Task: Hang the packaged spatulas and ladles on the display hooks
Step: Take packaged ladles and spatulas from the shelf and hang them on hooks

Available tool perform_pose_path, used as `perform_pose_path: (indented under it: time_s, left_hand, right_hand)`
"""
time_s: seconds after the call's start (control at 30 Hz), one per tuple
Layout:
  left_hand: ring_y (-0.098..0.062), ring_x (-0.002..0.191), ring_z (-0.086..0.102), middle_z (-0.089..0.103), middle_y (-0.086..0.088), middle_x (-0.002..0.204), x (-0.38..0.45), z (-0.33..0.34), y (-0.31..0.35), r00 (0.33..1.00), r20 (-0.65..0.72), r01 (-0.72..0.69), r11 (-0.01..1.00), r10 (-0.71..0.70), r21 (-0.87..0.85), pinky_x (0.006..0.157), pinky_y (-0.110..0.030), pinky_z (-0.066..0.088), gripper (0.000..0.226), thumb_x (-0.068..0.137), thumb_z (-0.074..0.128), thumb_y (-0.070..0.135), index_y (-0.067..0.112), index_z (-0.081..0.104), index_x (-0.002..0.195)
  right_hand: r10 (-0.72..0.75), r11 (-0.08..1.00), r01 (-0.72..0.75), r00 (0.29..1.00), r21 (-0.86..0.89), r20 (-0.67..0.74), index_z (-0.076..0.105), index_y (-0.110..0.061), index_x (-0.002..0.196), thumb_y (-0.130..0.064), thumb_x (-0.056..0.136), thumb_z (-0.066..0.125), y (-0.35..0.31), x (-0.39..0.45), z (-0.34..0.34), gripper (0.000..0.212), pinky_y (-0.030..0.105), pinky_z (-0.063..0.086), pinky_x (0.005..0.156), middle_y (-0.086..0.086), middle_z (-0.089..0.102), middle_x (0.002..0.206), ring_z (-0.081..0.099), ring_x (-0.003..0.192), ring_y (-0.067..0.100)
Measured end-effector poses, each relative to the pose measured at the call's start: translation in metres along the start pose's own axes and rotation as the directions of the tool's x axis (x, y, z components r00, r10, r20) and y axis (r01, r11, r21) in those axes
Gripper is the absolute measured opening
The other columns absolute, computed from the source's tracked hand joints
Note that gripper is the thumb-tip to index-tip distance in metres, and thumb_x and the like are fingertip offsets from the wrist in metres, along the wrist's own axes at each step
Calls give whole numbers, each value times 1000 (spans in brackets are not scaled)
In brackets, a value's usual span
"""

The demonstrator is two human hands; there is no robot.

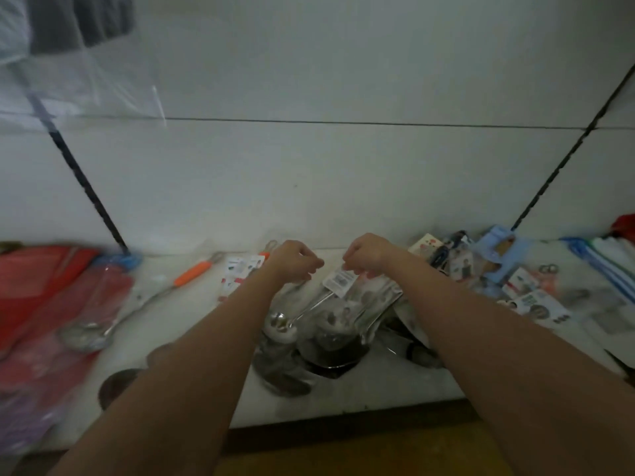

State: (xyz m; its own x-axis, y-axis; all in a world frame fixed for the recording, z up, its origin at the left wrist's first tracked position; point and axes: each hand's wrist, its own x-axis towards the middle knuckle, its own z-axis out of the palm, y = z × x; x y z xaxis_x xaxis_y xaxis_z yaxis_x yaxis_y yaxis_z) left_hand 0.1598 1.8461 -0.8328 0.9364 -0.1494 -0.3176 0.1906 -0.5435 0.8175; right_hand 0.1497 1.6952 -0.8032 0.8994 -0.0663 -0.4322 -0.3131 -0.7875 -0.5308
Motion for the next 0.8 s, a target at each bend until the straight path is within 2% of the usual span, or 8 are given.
perform_pose_path:
  time_s: [0.17,0.27,0.37,0.43,0.53,0.63,0.73,0.8]
  left_hand:
    - [-21,63,62,66,-15,81,10,35,8,992,123,-19,1000,19,-3,65,-30,55,17,87,62,12,9,61,71]
    - [-26,66,61,64,-18,75,14,59,14,976,213,-40,999,41,-8,79,-44,54,21,86,59,5,8,63,66]
    - [-21,68,61,63,-17,90,18,81,16,945,327,-6,998,-12,55,64,-27,57,20,89,55,3,0,63,108]
    - [-22,78,65,64,-19,111,22,92,17,943,330,-5,992,-38,127,56,-20,52,35,91,52,4,1,53,126]
    - [-31,116,55,56,-20,128,31,95,16,979,206,-67,942,-2,328,90,-31,45,36,90,49,8,-3,54,124]
    - [-31,121,51,56,-16,126,28,98,15,983,178,-130,863,47,489,96,-33,40,40,90,55,24,2,55,123]
    - [-33,136,28,32,-16,144,22,102,6,989,140,-116,791,38,601,110,-44,29,65,85,63,35,12,34,139]
    - [-34,135,21,24,-17,143,19,102,2,992,113,-116,787,59,606,111,-49,24,67,84,64,32,17,26,137]
  right_hand:
    - [73,997,-74,996,-15,-58,66,6,108,-9,87,61,38,13,0,26,26,46,57,15,62,89,58,76,23]
    - [76,992,-83,994,-90,-77,66,6,108,-8,87,60,51,16,1,26,20,47,48,17,64,94,59,65,21]
    - [93,969,-114,990,-218,-105,65,3,111,-14,89,58,59,20,2,29,25,49,75,19,64,116,63,100,28]
    - [101,957,-131,986,-259,-129,64,4,109,-10,89,54,64,21,5,27,27,43,72,20,63,117,61,107,29]
    - [96,952,-142,980,-270,-177,59,5,110,-6,89,46,65,24,12,27,29,40,73,20,61,117,59,107,32]
    - [72,977,-100,986,-186,-152,60,5,113,-7,91,46,56,25,14,28,31,47,78,17,62,119,59,107,30]
    - [22,996,-13,995,91,-101,63,2,117,-1,93,41,51,28,16,33,40,45,99,17,59,126,56,115,31]
    - [63,979,-32,987,201,-150,61,3,117,-1,93,40,54,30,14,32,44,45,100,20,59,125,56,115,33]
